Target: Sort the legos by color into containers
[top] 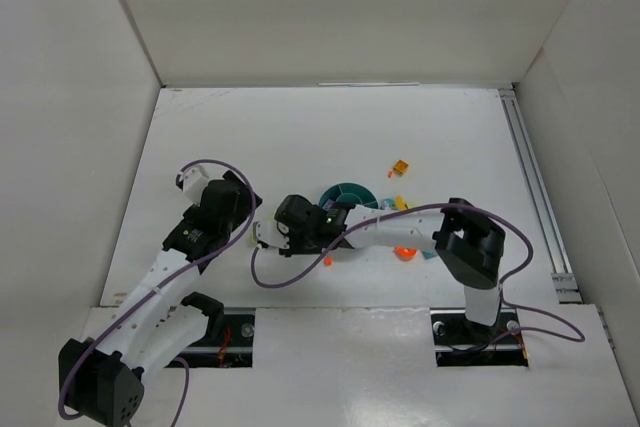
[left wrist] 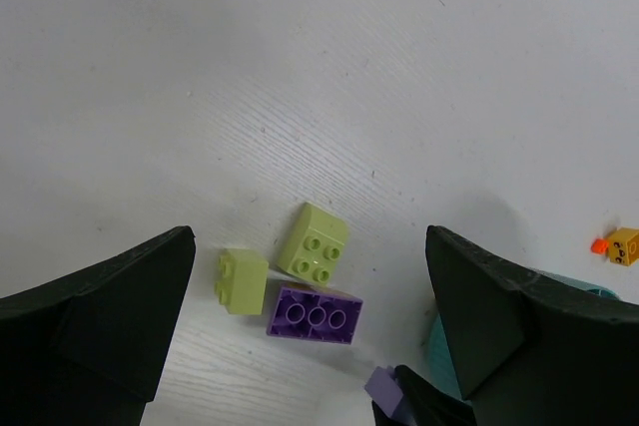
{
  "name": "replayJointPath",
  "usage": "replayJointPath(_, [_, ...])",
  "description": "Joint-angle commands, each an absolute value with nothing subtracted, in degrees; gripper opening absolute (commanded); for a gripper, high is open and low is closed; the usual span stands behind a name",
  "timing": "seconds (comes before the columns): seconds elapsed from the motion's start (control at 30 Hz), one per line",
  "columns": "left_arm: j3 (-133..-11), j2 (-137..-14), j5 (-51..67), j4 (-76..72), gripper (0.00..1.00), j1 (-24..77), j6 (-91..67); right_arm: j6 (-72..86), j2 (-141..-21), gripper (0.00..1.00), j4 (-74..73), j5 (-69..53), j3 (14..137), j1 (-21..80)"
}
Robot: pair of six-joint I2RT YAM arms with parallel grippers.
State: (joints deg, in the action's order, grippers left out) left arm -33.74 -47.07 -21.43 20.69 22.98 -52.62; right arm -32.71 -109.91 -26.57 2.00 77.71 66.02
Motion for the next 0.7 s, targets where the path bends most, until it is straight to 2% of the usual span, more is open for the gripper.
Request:
replayJointPath(0.0, [-33.9, -46.2, -19.8, 18.6, 1.00, 22.8, -50.5, -33.4, -103.0, 0.22, -25.0, 3.9, 78.7, 65.7])
replayJointPath(0.2, [-32.8, -47.6, -14.5, 14.8, 1.00, 22.8, -47.9, -33.4, -99.3, 0.21, -27.1, 9.8, 81.2, 63.3])
replayJointPath(0.53, [-31.6, -52.3, -9.2, 11.7, 1.00, 22.8, -44.2, -33.4, -97.6, 0.21, -27.1, 11.8, 81.2, 54.7])
replayJointPath(0.67, [-31.0, -53.6, -9.2, 9.9, 1.00, 24.7, -43.4, -33.9, -97.6, 0.24, -26.5, 11.3, 81.2, 53.3])
